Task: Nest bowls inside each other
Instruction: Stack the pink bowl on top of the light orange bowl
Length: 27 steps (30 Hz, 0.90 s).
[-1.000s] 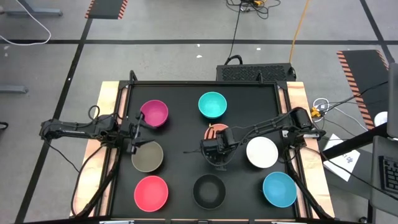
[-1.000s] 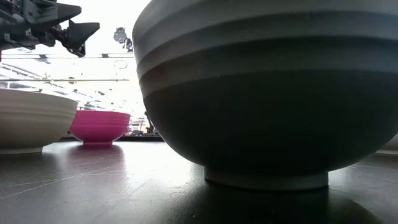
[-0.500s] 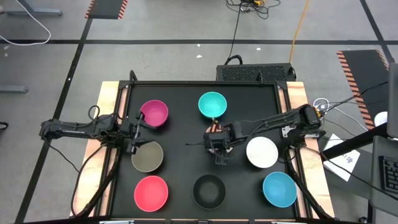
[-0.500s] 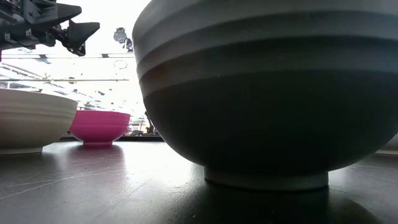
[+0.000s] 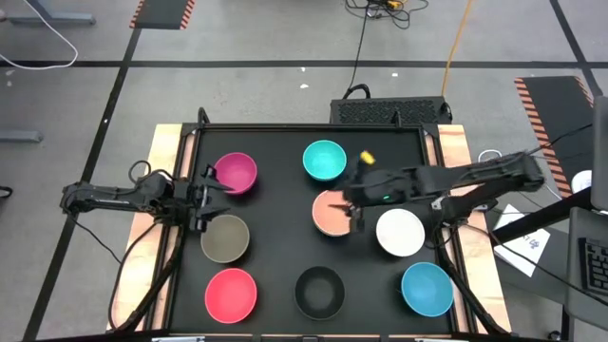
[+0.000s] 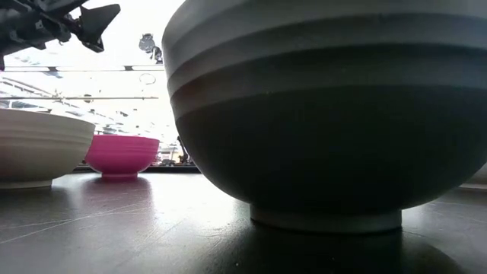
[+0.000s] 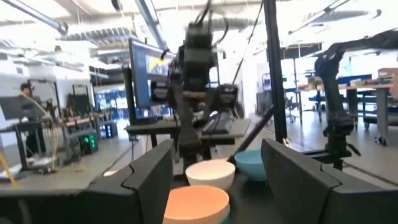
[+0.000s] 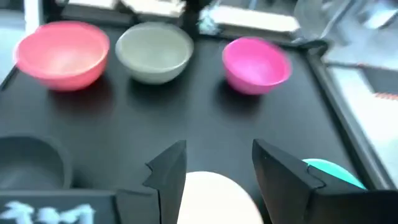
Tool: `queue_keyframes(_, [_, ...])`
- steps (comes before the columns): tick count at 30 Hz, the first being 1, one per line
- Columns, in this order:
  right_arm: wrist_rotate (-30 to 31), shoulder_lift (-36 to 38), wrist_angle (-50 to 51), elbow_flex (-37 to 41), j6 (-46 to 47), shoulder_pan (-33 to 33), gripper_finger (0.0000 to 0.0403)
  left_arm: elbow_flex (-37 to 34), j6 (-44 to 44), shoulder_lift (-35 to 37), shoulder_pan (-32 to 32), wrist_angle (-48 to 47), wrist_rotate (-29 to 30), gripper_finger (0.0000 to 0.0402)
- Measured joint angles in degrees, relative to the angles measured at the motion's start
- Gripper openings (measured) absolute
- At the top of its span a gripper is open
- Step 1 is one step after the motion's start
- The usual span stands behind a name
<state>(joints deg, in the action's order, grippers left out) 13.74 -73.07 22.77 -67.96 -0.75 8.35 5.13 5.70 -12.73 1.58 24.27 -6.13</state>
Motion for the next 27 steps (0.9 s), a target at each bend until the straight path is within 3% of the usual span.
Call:
queue_keyframes(9, [-0.18, 14.8, -18.38, 23.43, 3.75, -0.36, 0.0176, 0.0, 4.13, -0.22, 0.0, 0.13, 6.56, 0.0244])
queue_keyframes(15, [-0.13, 18.77, -26.51, 31.79, 2.99, -0.6, 0.0176, 0.0, 2.54, -0.46, 0.0, -8.03, 21.51, 0.0244])
queue_keyframes(17, [-0.07, 19.35, -29.58, 33.96, 2.7, -1.13, 0.0176, 0.74, 2.05, -0.45, 0.0, -9.59, 23.89, 0.0244])
queue_keyframes(22, [-0.08, 20.45, -33.4, 38.36, 3.32, -3.43, 0.0176, 11.71, -0.16, -1.12, -0.68, -23.28, 30.67, 0.0244])
queue_keyframes(27, [-0.44, 23.1, -32.64, 38.9, 1.87, -4.57, 0.0176, 26.81, -4.1, -5.5, -2.71, -41.25, 31.67, 0.0244])
